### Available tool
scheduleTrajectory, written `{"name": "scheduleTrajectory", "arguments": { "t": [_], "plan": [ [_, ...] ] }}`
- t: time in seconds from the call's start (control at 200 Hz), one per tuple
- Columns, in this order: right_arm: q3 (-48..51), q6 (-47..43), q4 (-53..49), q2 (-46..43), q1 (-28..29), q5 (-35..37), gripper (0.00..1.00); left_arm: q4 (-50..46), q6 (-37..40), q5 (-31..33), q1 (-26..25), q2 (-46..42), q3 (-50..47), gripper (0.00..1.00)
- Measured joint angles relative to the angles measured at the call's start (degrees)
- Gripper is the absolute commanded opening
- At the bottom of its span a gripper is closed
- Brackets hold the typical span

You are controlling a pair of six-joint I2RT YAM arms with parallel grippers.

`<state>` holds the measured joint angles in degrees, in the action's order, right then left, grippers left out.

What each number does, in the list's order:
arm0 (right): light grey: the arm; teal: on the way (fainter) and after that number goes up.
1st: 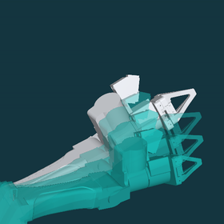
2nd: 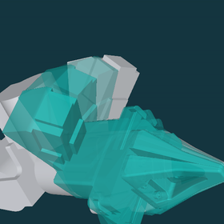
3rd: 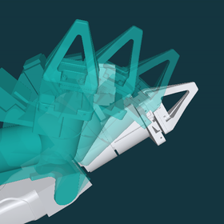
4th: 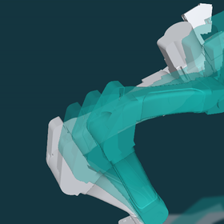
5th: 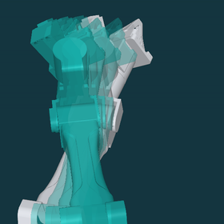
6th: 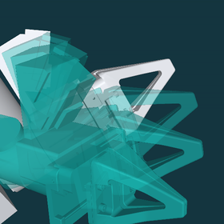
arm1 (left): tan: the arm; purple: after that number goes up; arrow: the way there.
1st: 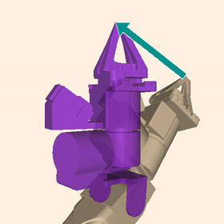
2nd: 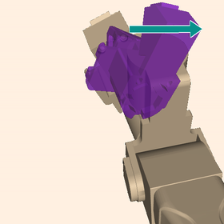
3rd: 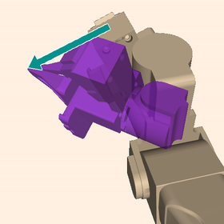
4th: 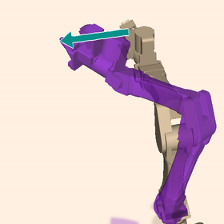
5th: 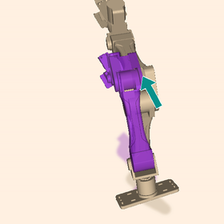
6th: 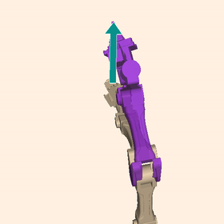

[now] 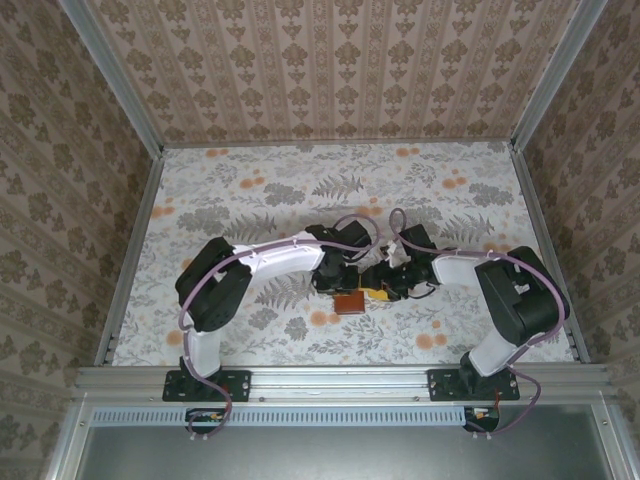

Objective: Take the credit cards out of the card holder

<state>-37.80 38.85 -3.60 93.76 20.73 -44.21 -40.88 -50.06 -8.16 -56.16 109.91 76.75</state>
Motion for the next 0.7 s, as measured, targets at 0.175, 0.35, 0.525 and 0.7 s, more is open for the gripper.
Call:
{"name": "scheduleTrajectory", "arguments": {
  "t": [0.175,0.35,0.525,0.7],
  "plan": [
    [-0.59,1.62,1.53,1.05,1.2,0.0,0.43,1.46,0.42,-0.11,0.0,-0.85,-1.22,0.06],
    [-0.81,2.1,2.12,1.75,1.95,0.66,0.34,1.7,0.61,-0.22,0.07,-0.98,-1.38,0.04],
    [-0.83,1.75,1.88,2.38,2.6,1.57,0.17,1.66,0.81,-0.17,0.33,-1.36,-1.84,0.03],
    [-1.55,0.66,1.05,2.36,2.91,2.01,0.07,1.57,0.87,0.37,0.48,-1.97,-2.36,0.03]
  ]
}}
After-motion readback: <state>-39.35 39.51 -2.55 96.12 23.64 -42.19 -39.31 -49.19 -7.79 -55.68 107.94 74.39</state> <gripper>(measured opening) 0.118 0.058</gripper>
